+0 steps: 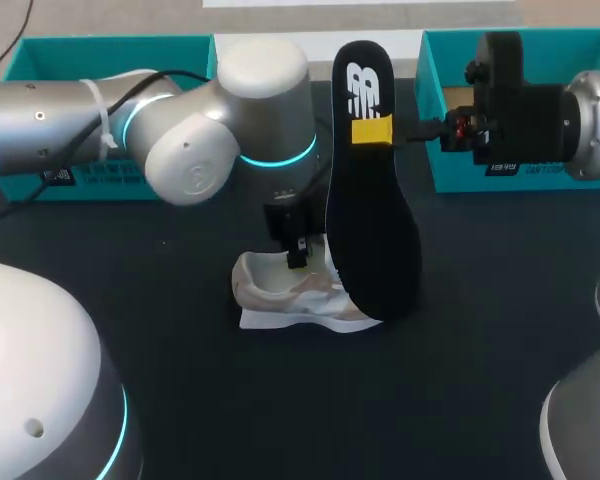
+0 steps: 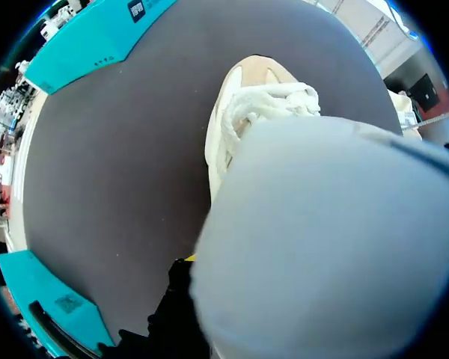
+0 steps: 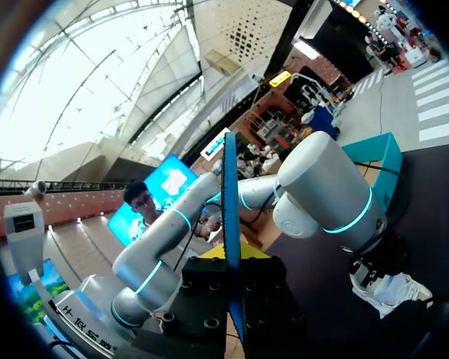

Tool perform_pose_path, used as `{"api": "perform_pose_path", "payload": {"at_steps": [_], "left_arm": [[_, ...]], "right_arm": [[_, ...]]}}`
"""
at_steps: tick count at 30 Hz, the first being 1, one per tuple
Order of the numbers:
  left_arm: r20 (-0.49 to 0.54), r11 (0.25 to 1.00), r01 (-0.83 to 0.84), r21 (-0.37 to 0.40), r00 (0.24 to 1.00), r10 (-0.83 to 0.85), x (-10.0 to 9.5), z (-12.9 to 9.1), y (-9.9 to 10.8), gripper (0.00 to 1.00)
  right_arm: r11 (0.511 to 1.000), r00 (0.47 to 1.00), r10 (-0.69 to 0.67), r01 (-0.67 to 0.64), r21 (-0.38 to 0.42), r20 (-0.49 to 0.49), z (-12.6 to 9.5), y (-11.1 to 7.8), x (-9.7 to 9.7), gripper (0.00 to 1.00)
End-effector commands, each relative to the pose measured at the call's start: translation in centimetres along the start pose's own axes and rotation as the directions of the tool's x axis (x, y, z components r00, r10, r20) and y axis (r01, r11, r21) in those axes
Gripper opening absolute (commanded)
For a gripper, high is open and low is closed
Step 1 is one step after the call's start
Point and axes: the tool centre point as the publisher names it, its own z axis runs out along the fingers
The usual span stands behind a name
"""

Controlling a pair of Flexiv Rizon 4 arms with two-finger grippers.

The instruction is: Take the shoe out of the shoebox, open the shoe tongue, remove and reinsert the insole, then place the shoe into the shoebox

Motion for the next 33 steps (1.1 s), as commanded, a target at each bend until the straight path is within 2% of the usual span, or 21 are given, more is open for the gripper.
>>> {"api": "perform_pose_path", "payload": {"at_steps": [1, 4, 8, 9, 10, 12, 13, 17, 19, 20, 33], "left_arm": [[-0.094, 0.988, -0.152, 0.015, 0.984, 0.153, -0.7, -0.4, -0.5, 0.0], [-0.181, 0.961, -0.272, 0.049, 0.944, 0.276, -1.3, -0.8, -0.7, 0.0], [-0.271, 0.906, -0.421, 0.042, 0.868, 0.416, -1.9, -1.9, -1.1, 0.0], [-0.324, 0.886, -0.454, 0.09, 0.828, 0.457, -2.0, -2.2, -1.2, 0.0], [-0.351, 0.867, -0.49, 0.096, 0.798, 0.49, -2.1, -2.4, -1.3, 0.0], [-0.393, 0.792, -0.588, 0.164, 0.698, 0.599, -1.9, -3.1, -1.4, 0.0], [-0.376, 0.748, -0.645, 0.154, 0.662, 0.648, -1.6, -3.4, -1.5, 0.0], [-0.311, 0.512, -0.831, 0.217, 0.438, 0.843, -0.7, -4.5, -1.3, 0.0], [-0.261, 0.434, -0.878, 0.201, 0.379, 0.888, -0.5, -5.0, -1.2, 0.0], [-0.217, 0.421, -0.885, 0.199, 0.379, 0.9, -0.7, -5.4, -1.2, 0.0], [-0.217, 0.421, -0.885, 0.199, 0.379, 0.9, -0.7, -5.4, -1.2, 0.0]], "right_arm": [[1.0, 1.0, 0.001, -0.001, 0.001, 0.001, 0.2, 0.1, -0.1, 0.0], [1.0, 1.0, 0.001, -0.001, 0.001, 0.001, 0.2, 0.1, -0.1, 0.0], [1.0, 1.0, 0.001, -0.001, 0.001, 0.001, 0.2, 0.1, -0.1, 0.0], [1.0, 1.0, 0.001, -0.001, 0.001, 0.001, 0.2, 0.1, -0.1, 0.0], [1.0, 1.0, 0.001, -0.001, 0.001, 0.001, 0.2, 0.1, -0.1, 0.0], [1.0, 1.0, 0.001, -0.001, 0.001, 0.001, 0.2, 0.1, -0.1, 0.0], [1.0, 1.0, 0.001, -0.001, 0.001, 0.001, 0.2, 0.1, -0.1, 0.0], [1.0, 1.0, 0.001, -0.001, 0.001, 0.001, 0.2, 0.1, -0.1, 0.0], [1.0, 1.0, 0.001, -0.001, 0.001, 0.001, 0.2, 0.1, -0.1, 0.0], [1.0, 1.0, 0.001, -0.001, 0.001, 0.001, 0.2, 0.1, -0.1, 0.0], [1.0, 1.0, 0.001, -0.001, 0.001, 0.001, 0.2, 0.1, -0.1, 0.0]]}}
